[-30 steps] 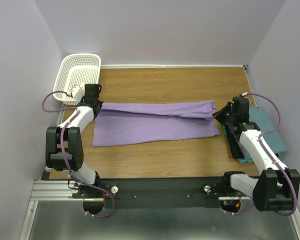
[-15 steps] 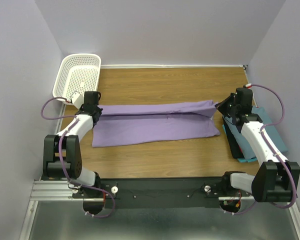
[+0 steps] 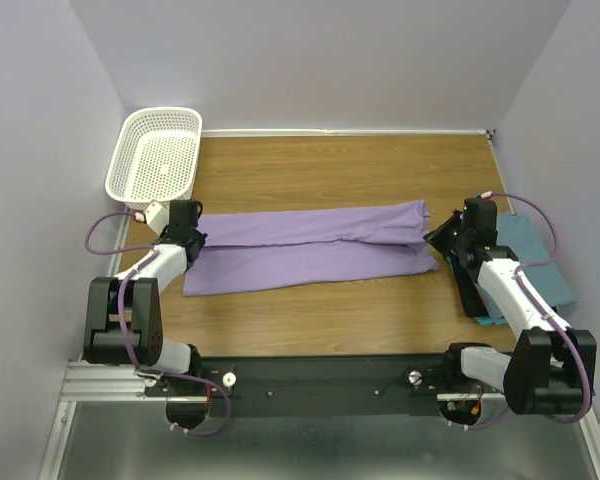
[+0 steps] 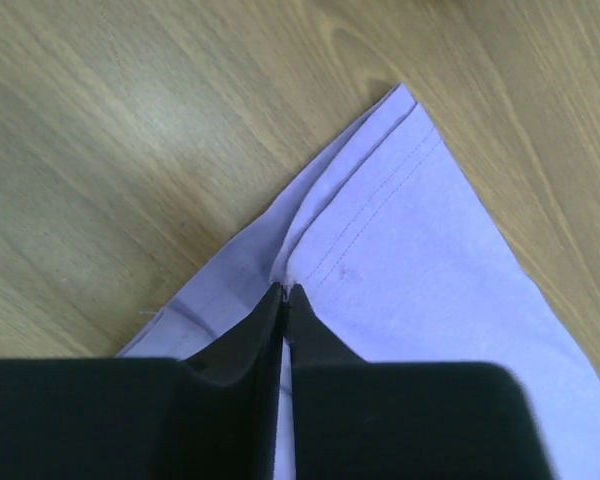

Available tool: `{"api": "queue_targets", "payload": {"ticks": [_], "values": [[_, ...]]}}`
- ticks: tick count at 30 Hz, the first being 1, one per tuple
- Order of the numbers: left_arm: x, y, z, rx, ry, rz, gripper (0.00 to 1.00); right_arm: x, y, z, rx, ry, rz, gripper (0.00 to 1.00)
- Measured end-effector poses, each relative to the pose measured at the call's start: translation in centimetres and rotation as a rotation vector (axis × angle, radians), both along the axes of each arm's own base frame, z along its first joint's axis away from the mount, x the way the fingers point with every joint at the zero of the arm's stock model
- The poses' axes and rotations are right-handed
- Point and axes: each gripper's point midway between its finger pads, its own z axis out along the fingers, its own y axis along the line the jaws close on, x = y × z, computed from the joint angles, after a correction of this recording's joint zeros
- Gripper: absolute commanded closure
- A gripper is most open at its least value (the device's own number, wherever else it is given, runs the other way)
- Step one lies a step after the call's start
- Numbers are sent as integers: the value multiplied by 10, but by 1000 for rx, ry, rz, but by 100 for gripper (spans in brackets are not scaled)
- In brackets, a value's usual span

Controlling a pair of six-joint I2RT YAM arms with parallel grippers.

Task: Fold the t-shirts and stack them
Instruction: Fold the tshirt

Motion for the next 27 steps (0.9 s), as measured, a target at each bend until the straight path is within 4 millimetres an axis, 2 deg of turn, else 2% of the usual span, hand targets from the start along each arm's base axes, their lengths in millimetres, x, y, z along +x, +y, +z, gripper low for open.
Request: {"api": "queue_targets", "payload": {"ticks": [1,4,8,9,11,12,14,17,19,22,24,27], "values": [[-1,0,0,-3,-1,0,73,-3,1,-4,5,10,5,99],[-2,0,2,-12,-13,4,65,-8,4,-10,13,23,15,97],[-1,0,15,-20,-51,15,59,-14,6,-11,20,18,27,78],[-1,0,19,-23,-58,18,59,-16,6,-11,21,16,29,65],[2,1,28,-26,-77,22,58,-18,8,-10,22,9,38,53],[4,1,32,-25,-83,22,58,-18,8,-9,24,5,41,43],[10,-1,42,-25,-102,18,59,-18,9,-4,21,-10,50,37],[17,-10,53,-14,-125,-4,59,-17,8,2,8,-31,61,37],[22,-34,61,-9,-134,-70,59,-13,8,5,0,-32,70,38],[32,-70,73,-4,-155,-171,60,6,12,13,-18,-33,99,41],[41,-94,77,-6,-161,-243,61,19,22,14,-30,-25,132,45],[50,-125,75,-15,-152,-343,62,37,52,11,-62,-2,207,47]]}}
